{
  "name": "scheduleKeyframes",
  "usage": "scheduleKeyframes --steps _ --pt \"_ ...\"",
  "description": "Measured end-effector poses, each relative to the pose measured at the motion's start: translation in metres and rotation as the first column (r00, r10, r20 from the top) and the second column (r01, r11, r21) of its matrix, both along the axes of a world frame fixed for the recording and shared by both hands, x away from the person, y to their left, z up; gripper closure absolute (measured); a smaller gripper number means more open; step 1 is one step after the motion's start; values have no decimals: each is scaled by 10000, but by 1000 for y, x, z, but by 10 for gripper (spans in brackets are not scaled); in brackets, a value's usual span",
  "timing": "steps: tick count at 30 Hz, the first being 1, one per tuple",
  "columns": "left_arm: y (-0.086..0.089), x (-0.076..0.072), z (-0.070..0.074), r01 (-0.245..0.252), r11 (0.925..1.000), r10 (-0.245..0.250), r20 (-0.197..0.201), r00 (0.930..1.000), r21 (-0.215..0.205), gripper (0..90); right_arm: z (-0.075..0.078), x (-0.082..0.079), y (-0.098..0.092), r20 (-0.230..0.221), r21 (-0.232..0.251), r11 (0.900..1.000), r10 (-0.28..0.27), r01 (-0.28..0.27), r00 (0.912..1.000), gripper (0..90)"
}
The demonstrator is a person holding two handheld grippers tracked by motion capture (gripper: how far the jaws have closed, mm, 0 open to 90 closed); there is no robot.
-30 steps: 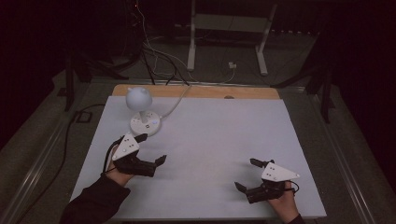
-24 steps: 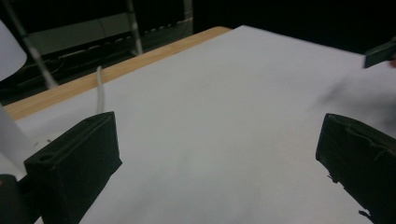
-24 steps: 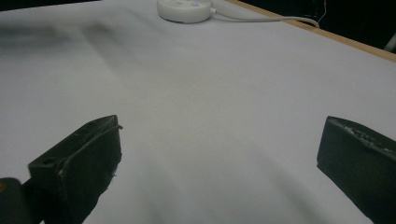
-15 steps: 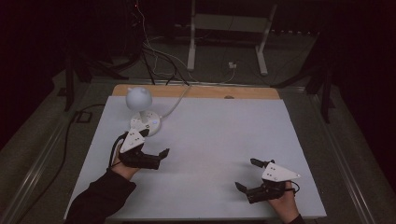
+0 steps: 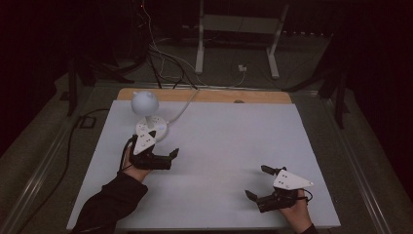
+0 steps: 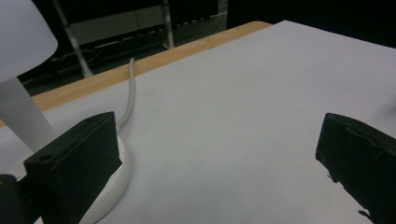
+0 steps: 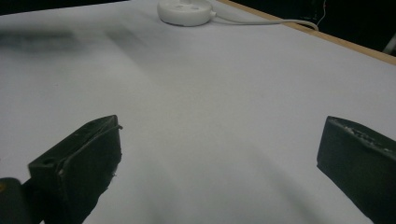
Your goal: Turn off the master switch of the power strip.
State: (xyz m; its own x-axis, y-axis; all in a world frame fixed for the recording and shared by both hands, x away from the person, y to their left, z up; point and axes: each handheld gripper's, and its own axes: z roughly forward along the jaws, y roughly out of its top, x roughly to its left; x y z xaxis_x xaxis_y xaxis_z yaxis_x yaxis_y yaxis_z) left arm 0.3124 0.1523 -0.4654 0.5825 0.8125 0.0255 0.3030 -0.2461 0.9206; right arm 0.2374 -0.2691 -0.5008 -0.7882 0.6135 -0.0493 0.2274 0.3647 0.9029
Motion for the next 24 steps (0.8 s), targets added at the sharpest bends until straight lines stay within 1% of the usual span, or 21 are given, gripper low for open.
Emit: scheduleKeyframes --steps 1,2,6,9,13,15,17,20,22,23,24 --pt "-1 2 -1 -87 9999 87 71 9999 49 2 0 0 0 -26 4 10000 -9 9 10000 0" --pt "-3 6 -3 -250 9995 247 122 9996 196 2 0 0 0 -21 -13 10000 0 0 10000 0" --pt "-5 10 -5 -439 9986 431 272 9987 281 2 0 0 0 11 18 10000 2 -2 10000 0" --pt "-7 16 -8 -536 9980 532 146 9985 333 2 0 0 0 -27 22 10000 15 -15 10000 0" --pt "-10 22 -11 -1016 9938 1019 -58 9948 449 27 0 0 0 -58 37 10000 29 -29 10000 0" --pt "-10 25 -12 -1074 9935 1079 -110 9941 372 47 0 0 0 -36 31 10000 41 -41 10000 0" --pt "-11 28 -14 -1261 9906 1269 -130 9918 529 65 0 0 0 -35 83 10000 15 -14 10000 0" --pt "-11 31 -17 -1534 9870 1543 -159 9879 475 87 0 0 -1 -44 108 9999 13 -12 10000 0" --pt "-11 32 -18 -1658 9842 1663 -22 9861 623 117 0 0 -1 -24 112 9999 34 -34 10000 0" --pt "-11 33 -18 -1724 9828 1729 -7 9849 666 147 0 0 -1 -36 141 9999 19 -19 10000 0" --pt "-11 34 -19 -1793 9817 1798 -34 9837 641 147 0 0 -1 -36 141 9999 19 -19 10000 0"
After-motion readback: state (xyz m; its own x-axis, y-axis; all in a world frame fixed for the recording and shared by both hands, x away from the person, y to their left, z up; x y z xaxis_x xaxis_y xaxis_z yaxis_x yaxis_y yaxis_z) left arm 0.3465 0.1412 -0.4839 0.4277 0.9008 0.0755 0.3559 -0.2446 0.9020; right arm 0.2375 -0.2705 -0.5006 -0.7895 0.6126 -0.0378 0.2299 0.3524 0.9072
